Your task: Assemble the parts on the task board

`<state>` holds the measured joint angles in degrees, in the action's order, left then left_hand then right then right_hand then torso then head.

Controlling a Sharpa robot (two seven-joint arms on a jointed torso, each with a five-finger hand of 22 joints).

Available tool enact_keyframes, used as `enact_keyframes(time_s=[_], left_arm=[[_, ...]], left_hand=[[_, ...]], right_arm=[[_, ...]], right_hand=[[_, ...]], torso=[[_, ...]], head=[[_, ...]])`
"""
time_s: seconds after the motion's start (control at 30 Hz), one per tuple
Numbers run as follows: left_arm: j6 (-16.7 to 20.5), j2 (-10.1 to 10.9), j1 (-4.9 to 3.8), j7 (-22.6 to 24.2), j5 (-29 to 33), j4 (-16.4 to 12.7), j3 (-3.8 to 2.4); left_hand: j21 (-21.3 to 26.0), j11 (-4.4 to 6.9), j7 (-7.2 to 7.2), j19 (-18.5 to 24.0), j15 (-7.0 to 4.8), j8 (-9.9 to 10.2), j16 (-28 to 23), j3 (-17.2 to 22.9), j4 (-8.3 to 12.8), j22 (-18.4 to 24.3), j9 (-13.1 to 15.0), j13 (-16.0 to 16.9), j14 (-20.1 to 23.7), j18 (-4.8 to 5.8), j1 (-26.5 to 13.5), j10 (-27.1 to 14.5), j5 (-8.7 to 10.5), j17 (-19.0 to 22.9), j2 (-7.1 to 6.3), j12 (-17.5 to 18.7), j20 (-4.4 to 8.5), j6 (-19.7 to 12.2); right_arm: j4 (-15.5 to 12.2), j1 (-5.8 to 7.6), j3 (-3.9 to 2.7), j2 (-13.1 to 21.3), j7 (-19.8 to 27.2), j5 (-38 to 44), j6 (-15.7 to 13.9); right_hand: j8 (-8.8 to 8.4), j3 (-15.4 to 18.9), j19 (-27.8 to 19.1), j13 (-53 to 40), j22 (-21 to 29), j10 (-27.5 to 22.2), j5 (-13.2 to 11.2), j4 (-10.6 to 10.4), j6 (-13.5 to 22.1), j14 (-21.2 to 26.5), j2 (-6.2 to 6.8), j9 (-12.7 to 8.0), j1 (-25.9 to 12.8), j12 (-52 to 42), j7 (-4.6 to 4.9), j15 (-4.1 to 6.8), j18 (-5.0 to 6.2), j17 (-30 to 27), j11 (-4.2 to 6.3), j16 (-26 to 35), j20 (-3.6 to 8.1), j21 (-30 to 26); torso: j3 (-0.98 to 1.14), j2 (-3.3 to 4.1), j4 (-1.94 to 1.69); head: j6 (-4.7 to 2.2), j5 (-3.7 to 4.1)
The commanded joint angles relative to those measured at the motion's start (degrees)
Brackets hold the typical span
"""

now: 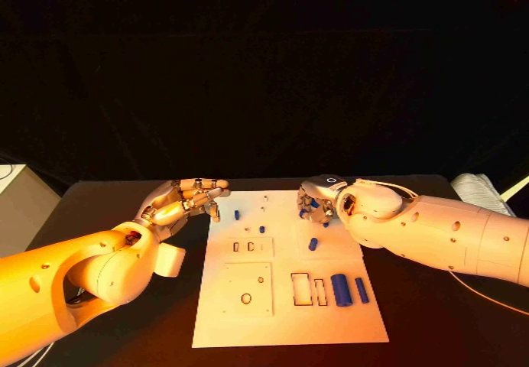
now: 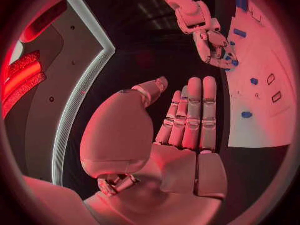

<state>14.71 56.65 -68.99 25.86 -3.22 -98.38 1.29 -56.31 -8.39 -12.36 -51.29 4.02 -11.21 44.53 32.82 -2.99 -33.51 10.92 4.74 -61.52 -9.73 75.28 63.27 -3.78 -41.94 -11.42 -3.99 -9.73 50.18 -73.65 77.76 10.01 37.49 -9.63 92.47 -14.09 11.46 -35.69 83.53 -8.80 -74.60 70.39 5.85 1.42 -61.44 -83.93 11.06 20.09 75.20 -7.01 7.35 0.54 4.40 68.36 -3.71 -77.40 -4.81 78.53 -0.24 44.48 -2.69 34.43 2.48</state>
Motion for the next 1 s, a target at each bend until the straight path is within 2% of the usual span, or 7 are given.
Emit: enact_keyframes(time_s=[0.03,0.2,0.37,0.43,0.7,0.87,1.0], left_arm=[[-1.3,0.0,-0.13,0.1,-0.2,-0.1,-0.05],[-1.3,0.0,-0.14,0.0,-0.2,-0.1,-0.05],[-1.3,0.1,-0.16,0.0,-0.2,0.0,-0.05],[-1.2,0.1,-0.17,0.1,-0.2,0.1,-0.05],[-0.6,0.0,-0.20,0.7,0.1,0.2,-0.05],[-0.6,-0.2,-0.21,0.8,0.1,0.2,-0.05],[-0.6,-0.4,-0.25,0.7,0.1,0.3,-0.05]], left_hand=[[-0.4,-0.04,0.06,0.4,0.12,0.2,0.2,0.5,0.1,-0.1,0.1,0.1,0.5,-0.78,-0.2,-0.5,0.23,-0.1,0.47,0.0,0.11,-0.3],[-0.5,-0.03,0.08,0.4,0.12,0.2,0.3,0.6,0.2,-0.1,0.1,0.1,0.5,-0.79,-0.1,-0.5,0.23,-0.1,0.53,0.0,0.10,-0.3],[-0.5,-0.03,0.09,0.4,0.11,0.2,0.3,0.6,0.2,-0.2,0.1,0.1,0.5,-0.80,-0.1,-0.5,0.24,-0.1,0.58,0.0,0.10,-0.3],[-0.5,-0.03,0.09,0.4,0.11,0.2,0.3,0.6,0.2,-0.2,0.1,0.1,0.5,-0.80,-0.1,-0.5,0.24,-0.1,0.58,0.0,0.10,-0.3],[-0.9,0.05,0.17,0.5,0.04,0.1,0.6,0.9,0.4,-0.3,0.3,0.2,0.5,-0.83,0.3,-0.3,0.20,-0.2,0.87,-0.2,0.11,-0.1],[-0.9,0.04,0.16,0.5,0.04,0.1,0.6,0.9,0.4,-0.4,0.3,0.2,0.5,-0.84,0.3,-0.3,0.21,-0.2,0.85,-0.2,0.12,-0.1],[-0.9,0.04,0.16,0.5,0.04,0.1,0.6,0.9,0.4,-0.4,0.3,0.2,0.5,-0.84,0.3,-0.3,0.21,-0.2,0.85,-0.2,0.12,-0.1]], right_arm=[[0.0,-0.15,0.08,-0.1,-1.4,1.4,-2.2],[-0.3,-0.12,0.05,-0.2,-2.9,2.1,-6.6],[-0.8,0.10,-0.04,-0.3,-3.7,2.4,-10.3],[-0.8,0.24,-0.11,-0.6,-3.9,2.4,-11.4],[0.5,0.46,-0.56,-2.9,-3.7,2.5,-13.1],[2.1,0.55,-0.92,-4.9,-3.3,2.4,-14.7],[3.5,0.62,-1.06,-6.5,-2.9,2.1,-15.1]], right_hand=[[0.26,-0.1,0.3,-0.3,-0.2,0.9,-0.1,0.3,-0.6,-2.4,-0.59,0.2,1.0,-0.2,0.02,0.44,-1.17,-0.1,0.27,-0.3,0.15,0.3],[0.42,-0.3,0.3,-0.6,-0.4,1.1,0.3,0.5,-0.7,-2.4,-0.65,0.5,1.2,-0.4,0.03,0.56,-1.22,-0.1,0.35,-0.4,0.23,0.5],[0.44,-0.1,0.5,-0.9,-1.0,1.1,1.3,0.5,-0.6,-2.4,-0.09,0.9,0.6,-0.3,0.09,0.59,-1.33,-0.1,0.31,-0.5,0.21,0.9],[0.44,-0.2,0.5,-0.9,-1.0,1.1,1.4,0.6,-0.6,-2.4,-0.06,0.9,0.6,-0.3,0.08,0.60,-1.34,-0.1,0.31,-0.5,0.20,0.9],[0.44,-0.2,0.4,-1.0,-1.0,1.0,1.7,0.6,-0.6,-2.4,0.10,1.0,0.5,-0.2,0.13,0.61,-1.32,-0.2,0.28,-0.5,0.18,0.9],[0.32,-0.3,0.3,-1.0,-0.9,0.6,1.9,0.7,-0.3,-2.3,0.47,1.2,0.4,0.1,0.21,0.48,-1.29,-0.4,0.13,-0.5,0.14,0.8],[0.29,-0.3,0.3,-1.0,-0.9,0.4,1.9,0.7,-0.3,-2.3,0.56,1.2,0.3,0.3,0.27,0.43,-1.28,-0.3,0.07,-0.5,0.11,0.7]], torso=[[-0.03,0.04,-0.03],[-0.03,0.06,0.03],[-0.07,0.02,0.04],[-0.03,0.12,0.07],[0.00,0.29,-0.21],[-0.09,0.36,-0.32],[-0.22,0.40,-0.49]], head=[[-0.02,0.07],[0.00,0.18],[-0.06,0.36],[-0.18,0.36],[-0.24,0.33],[-0.02,0.14],[0.00,0.38]])
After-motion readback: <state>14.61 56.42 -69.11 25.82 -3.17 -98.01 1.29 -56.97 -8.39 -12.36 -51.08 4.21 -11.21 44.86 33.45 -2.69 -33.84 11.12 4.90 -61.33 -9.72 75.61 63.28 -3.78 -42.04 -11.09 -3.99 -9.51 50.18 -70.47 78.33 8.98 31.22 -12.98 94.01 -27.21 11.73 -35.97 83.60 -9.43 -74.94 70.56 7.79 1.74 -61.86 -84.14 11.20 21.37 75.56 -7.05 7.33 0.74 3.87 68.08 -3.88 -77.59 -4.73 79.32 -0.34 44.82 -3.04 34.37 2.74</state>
